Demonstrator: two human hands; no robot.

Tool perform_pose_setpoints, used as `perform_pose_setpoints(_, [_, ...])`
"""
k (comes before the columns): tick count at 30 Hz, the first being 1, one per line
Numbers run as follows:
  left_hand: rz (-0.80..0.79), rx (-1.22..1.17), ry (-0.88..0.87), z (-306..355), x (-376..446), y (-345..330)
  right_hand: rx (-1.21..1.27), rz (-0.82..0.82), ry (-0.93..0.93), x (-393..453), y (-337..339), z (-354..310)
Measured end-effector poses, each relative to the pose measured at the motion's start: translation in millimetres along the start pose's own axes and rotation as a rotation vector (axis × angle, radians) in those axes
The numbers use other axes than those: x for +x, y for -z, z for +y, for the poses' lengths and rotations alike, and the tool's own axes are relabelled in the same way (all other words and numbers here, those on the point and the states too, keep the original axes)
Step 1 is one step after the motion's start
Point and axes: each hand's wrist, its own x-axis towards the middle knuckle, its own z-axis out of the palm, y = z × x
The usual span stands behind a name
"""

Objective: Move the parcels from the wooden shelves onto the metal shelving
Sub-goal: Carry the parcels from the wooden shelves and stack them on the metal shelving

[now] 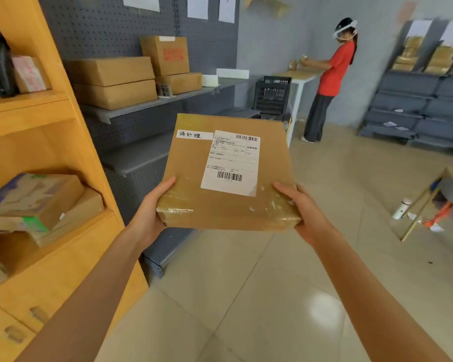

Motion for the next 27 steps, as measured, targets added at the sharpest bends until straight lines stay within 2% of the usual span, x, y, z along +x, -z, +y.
perform_pose_setpoints(5, [-0.070, 0.036, 0.018, -7.3, 40.5, -43.0, 0.026, 0.019, 0.033, 28.6, 45.1, -7.2])
perform_pose_setpoints(12, [-0.084, 0.048, 0.037, -5.7, 118.5, -72.4, 0.044, 0.027, 0.044, 99.0, 72.7, -12.3])
perform_pose_setpoints(27, [-0.110, 0.028, -0.014, 26.2, 388.4, -171.8, 0.051, 0.139, 0.065, 347.7, 128.3, -94.2])
